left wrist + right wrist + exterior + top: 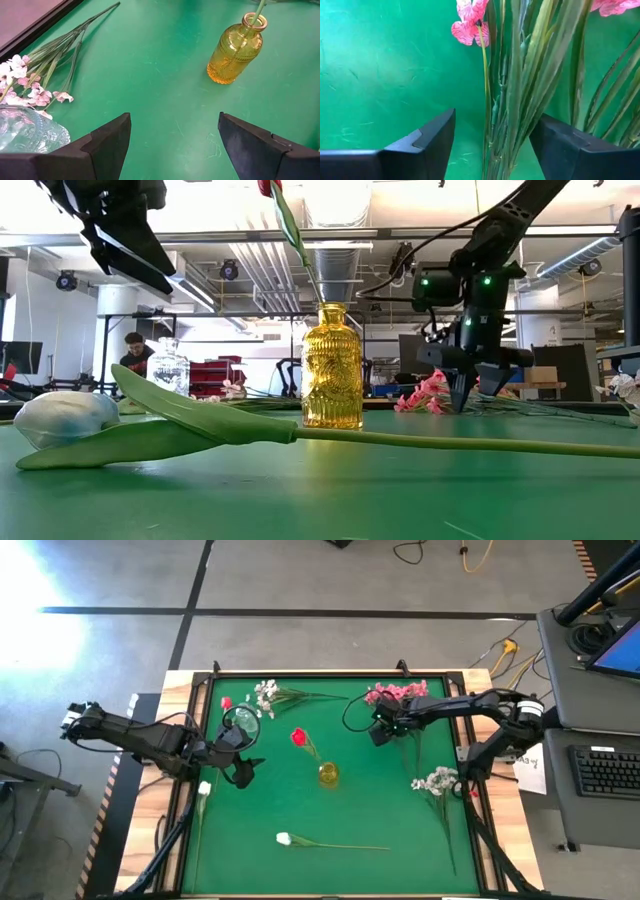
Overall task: Sort flowers into vase by color
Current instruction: Put the left pink flowers into the yellow vase
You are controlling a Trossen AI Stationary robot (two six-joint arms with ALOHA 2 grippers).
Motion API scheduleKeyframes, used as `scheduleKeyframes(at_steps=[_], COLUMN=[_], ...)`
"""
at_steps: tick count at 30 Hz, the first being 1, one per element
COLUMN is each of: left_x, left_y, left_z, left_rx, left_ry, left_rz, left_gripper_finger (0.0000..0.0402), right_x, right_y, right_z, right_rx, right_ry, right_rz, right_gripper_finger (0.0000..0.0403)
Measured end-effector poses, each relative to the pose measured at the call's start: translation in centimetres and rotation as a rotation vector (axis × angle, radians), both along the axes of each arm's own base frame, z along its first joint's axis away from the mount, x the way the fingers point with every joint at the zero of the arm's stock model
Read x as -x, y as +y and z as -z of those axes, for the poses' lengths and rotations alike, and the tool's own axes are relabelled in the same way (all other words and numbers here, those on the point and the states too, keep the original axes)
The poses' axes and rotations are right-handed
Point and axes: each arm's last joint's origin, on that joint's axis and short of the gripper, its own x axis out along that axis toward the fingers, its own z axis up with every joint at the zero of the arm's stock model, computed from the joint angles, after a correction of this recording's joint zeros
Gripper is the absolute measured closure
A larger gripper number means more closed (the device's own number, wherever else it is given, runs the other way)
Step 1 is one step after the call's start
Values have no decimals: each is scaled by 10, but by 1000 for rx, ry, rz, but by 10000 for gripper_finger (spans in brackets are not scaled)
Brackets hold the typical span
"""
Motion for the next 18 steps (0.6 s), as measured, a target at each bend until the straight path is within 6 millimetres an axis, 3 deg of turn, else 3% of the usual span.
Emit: scheduleKeyframes(at_steps=[18], left_x=[-2], left_y=[0], left_z=[-2], left_rx=[-5], left_ry=[-34], left_rz=[-11], left_gripper_finger=[116], right_x=[-2], right_y=[-1], right_z=[0], right_rx=[13], right_ry=[-20], right_rz=[-8], right_gripper_finger=[301])
